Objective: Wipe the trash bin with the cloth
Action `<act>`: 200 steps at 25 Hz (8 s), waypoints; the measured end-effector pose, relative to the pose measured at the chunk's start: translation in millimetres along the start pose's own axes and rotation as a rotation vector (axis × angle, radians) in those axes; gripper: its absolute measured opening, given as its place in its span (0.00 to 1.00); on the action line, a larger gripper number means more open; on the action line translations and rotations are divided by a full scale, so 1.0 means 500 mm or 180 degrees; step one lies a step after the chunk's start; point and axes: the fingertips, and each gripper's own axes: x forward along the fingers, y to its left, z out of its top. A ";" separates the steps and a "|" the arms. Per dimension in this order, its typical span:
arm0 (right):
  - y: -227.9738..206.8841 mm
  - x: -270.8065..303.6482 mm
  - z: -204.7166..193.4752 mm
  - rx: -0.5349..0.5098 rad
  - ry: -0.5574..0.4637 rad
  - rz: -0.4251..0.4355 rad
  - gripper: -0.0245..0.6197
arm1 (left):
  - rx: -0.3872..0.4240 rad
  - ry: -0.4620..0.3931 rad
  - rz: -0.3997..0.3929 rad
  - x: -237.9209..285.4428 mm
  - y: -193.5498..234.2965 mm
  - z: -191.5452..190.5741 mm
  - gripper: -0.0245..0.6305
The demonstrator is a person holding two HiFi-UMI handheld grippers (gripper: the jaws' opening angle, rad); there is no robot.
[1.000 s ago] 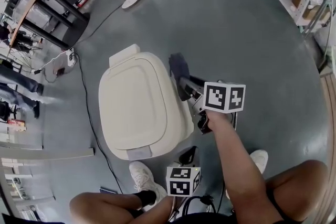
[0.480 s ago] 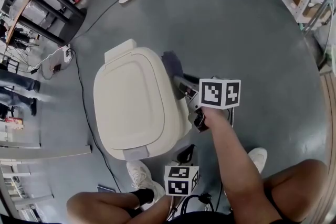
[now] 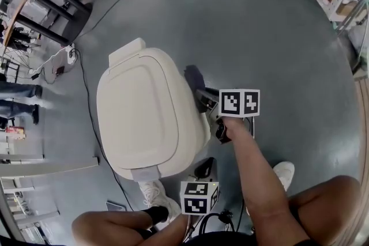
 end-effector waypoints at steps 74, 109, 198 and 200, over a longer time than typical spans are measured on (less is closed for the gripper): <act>0.850 -0.116 -0.248 -0.2495 -0.1522 -0.1066 0.18 | 0.0070 -0.1998 0.0138 -0.674 0.499 0.162 0.04; 0.528 0.013 -0.408 -0.0963 -0.0998 -0.1445 0.18 | 0.0030 -0.1745 0.0201 -0.600 0.551 0.081 0.04; 0.425 0.158 -0.378 -0.0784 -0.1326 -0.1907 0.18 | -0.0375 -0.1304 0.0302 -0.440 0.635 0.015 0.04; 0.400 0.164 -0.392 -0.0767 -0.1263 -0.1965 0.18 | -0.0368 -0.1304 0.0305 -0.438 0.636 0.015 0.04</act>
